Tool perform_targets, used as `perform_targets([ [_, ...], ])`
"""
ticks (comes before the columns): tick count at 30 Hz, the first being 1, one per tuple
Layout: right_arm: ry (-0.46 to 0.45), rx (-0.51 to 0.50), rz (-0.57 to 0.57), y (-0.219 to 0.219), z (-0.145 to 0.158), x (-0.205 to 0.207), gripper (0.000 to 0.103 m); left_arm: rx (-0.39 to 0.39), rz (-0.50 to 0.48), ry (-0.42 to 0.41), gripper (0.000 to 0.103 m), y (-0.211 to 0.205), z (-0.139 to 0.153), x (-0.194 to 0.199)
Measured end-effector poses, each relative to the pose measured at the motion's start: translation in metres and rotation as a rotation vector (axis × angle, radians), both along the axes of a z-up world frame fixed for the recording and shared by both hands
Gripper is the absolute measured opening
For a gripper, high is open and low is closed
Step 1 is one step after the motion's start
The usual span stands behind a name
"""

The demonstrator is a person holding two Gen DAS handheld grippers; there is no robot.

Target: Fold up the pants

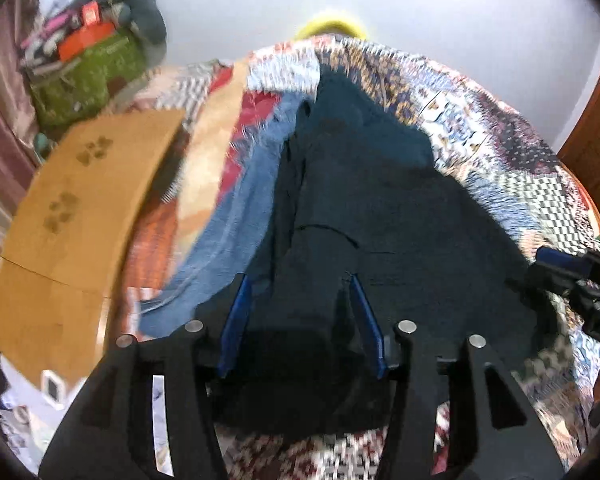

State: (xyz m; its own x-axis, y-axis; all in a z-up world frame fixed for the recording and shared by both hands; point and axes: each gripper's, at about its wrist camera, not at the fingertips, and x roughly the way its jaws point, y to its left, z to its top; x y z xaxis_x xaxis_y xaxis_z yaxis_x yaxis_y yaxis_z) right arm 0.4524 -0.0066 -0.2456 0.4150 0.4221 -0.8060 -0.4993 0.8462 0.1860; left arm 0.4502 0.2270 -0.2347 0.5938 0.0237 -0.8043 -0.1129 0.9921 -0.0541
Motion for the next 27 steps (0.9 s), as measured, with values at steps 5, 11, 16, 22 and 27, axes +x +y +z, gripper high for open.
perform_targets([
  [5,-0.129,0.071,0.007,-0.026,0.060,-0.043,0.032,0.015,-0.009,-0.114,0.051,-0.014,0.075,-0.057],
  [11,-0.314,0.181,0.020,-0.052,0.145,-0.119,0.032,0.023,-0.060,-0.296,0.051,-0.049,0.164,-0.144],
  [16,-0.459,0.271,0.043,-0.069,0.207,-0.190,0.032,0.073,-0.088,-0.464,0.051,-0.085,0.225,-0.228],
  [22,-0.616,0.337,0.055,-0.082,0.247,-0.277,0.032,0.144,-0.069,-0.647,0.056,-0.121,0.262,-0.323],
  [27,-0.694,0.355,0.039,-0.090,0.252,-0.327,0.034,0.166,-0.020,-0.717,0.081,-0.138,0.263,-0.375],
])
